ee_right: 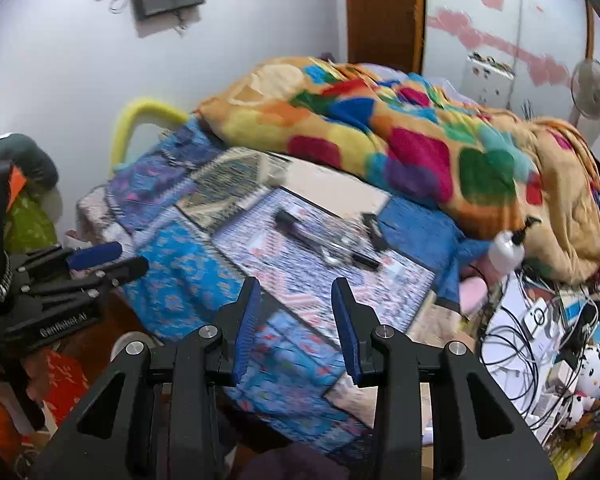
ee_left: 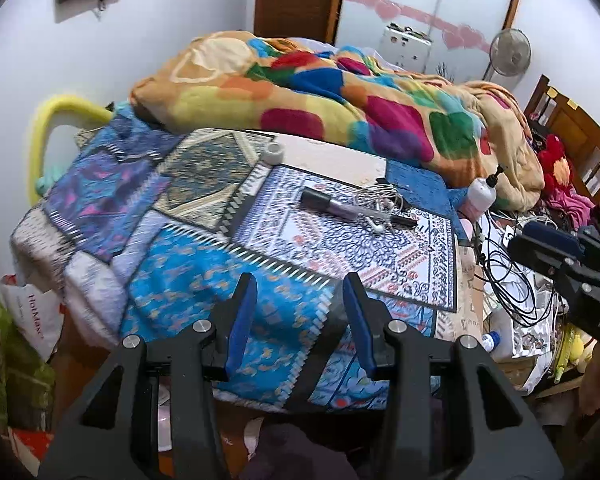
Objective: Collect trash
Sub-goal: 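Move both open tools back over the items on the bed, then grasp the black purple-capped spray bottle with the left tool while the right tool grasps the clear pen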
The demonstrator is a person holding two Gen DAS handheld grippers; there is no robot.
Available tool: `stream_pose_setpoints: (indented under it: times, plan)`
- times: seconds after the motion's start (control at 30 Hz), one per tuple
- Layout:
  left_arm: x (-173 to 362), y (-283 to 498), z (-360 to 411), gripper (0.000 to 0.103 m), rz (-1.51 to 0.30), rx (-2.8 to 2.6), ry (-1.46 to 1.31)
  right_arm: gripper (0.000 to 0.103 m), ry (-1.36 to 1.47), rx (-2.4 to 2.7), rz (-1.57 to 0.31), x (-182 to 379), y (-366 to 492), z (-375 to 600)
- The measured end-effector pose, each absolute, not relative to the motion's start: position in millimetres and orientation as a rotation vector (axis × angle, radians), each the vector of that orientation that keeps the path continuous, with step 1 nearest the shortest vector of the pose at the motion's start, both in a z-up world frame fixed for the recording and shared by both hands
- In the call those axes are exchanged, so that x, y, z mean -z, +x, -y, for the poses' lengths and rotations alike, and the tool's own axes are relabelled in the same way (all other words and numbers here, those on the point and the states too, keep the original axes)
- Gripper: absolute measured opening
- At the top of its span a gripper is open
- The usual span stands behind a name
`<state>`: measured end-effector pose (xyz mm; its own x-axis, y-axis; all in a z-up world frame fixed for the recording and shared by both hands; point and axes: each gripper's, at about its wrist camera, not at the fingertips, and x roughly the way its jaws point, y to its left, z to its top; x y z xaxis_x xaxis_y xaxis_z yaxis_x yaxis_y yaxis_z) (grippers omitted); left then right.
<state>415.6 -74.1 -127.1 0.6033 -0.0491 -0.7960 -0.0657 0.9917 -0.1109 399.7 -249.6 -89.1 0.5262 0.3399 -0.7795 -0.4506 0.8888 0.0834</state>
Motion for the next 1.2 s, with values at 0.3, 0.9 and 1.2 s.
stream_pose_setpoints:
  times: [0.3, 0.9, 1.2]
  plan:
    - [171, 496, 86, 0.044, -1.005, 0.04, -0.139, 0.034, -0.138, -0.457, -1.005, 143, 451, 274]
    - [241, 643, 96, 0.044, -1.092, 0.224, -0.148, 0.034, -0.185, -0.58, -1.107, 224, 549, 242]
    - [266, 643, 84, 0.044, -1.151, 0.204, -0.182, 0.034, -0.132, -0.585, -1.133, 231, 551, 254]
